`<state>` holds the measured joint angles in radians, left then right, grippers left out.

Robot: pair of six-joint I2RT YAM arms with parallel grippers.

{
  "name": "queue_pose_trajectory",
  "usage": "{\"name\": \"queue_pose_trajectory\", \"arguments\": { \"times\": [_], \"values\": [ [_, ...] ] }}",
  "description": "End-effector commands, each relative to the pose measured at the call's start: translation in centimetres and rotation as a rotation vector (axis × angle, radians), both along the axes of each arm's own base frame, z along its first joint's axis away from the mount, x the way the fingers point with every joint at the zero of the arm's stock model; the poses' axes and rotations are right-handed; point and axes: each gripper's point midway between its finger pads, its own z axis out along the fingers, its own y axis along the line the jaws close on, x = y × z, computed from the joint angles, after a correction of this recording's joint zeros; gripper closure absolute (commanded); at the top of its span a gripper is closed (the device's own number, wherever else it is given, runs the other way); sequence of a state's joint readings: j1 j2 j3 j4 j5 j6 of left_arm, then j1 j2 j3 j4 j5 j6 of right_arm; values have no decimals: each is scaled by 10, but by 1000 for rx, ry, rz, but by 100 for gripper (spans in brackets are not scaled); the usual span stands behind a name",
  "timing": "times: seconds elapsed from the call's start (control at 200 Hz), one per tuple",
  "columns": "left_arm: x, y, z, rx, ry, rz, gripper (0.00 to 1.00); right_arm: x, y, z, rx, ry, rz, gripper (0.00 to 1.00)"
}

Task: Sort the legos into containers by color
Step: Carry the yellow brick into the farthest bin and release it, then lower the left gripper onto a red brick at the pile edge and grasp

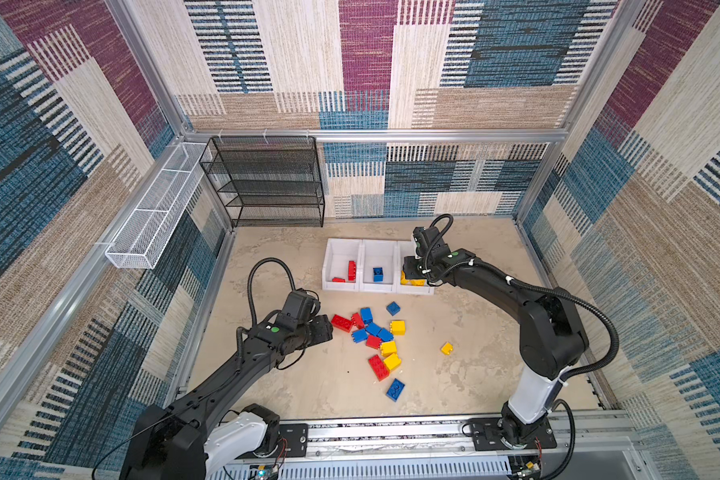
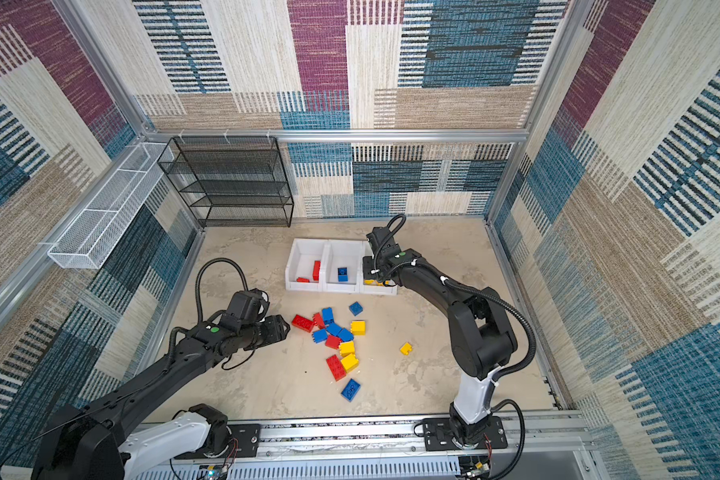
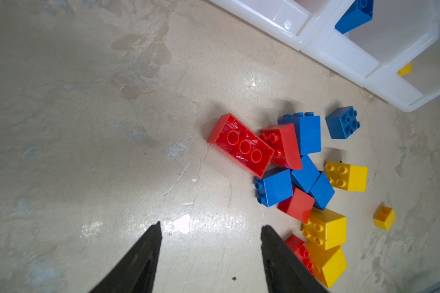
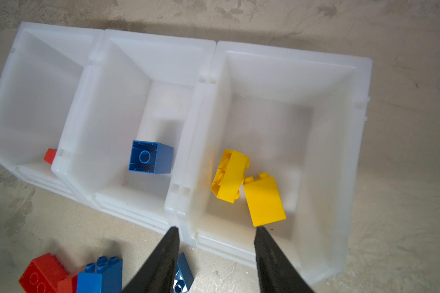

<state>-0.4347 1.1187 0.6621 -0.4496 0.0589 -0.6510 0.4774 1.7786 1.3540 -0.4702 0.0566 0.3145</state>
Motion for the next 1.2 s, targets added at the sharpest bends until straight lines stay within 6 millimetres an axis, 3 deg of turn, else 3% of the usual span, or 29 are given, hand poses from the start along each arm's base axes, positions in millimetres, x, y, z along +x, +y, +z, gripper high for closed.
{"name": "queue_pose_trajectory", "arguments": {
  "times": [0.0, 0.195, 0.556, 0.896, 1.197],
  "values": [
    [8, -8, 3, 4, -16, -27, 31, -6, 1, 7, 37, -15, 0, 49],
    [15, -21, -8, 59, 22, -47, 29, -24, -6, 9, 62, -10, -6, 48],
    [37, -45, -33, -38, 107, 155, 28, -55, -18, 3, 65, 4, 15, 48],
    [46, -31, -45, 13, 162, 360, 27, -64, -20, -1, 55, 9, 43, 48],
    [49, -25, -51, 92, 197, 412, 29, -67, -18, -4, 51, 11, 69, 48]
  ]
}}
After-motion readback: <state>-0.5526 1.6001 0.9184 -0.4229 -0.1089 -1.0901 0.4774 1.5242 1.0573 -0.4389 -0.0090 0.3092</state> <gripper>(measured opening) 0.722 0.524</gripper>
